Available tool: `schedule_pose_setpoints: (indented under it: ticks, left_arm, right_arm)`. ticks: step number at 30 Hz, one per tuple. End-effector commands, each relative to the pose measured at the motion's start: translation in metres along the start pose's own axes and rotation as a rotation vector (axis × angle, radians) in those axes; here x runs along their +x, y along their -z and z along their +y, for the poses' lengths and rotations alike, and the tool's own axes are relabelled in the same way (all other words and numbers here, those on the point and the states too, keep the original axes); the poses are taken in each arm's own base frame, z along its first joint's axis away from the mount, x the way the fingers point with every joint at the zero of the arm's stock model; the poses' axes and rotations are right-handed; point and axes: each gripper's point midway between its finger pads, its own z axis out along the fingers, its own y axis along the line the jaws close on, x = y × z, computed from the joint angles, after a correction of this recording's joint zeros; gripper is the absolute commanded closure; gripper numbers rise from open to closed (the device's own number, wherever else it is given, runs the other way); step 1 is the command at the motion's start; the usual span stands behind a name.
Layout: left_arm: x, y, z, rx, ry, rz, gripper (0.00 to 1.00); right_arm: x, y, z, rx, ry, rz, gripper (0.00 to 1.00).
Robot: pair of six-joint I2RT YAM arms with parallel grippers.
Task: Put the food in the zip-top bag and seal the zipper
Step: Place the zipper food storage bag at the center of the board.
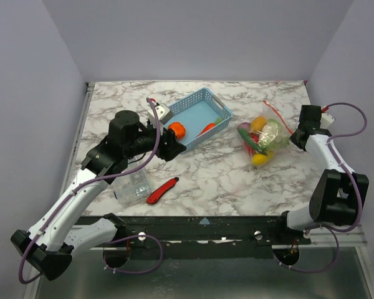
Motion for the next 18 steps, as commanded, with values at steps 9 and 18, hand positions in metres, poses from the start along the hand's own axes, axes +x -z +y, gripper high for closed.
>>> schedule_pose_setpoints:
  ticks: [9, 18]
  left_arm:
    - [-0.013, 0.011, 0.012, -0.086, -0.046, -0.084, 0.42]
    - [-0.034, 0.042, 0.015, -0.181, -0.082, -0.233, 0.37]
  right_arm:
    - [-0.006, -0.017, -0.009, 0.010, 0.054, -0.001, 0.39]
    - [-0.055, 0.058, 0.015, -0.082, 0.087, -0.114, 0.28]
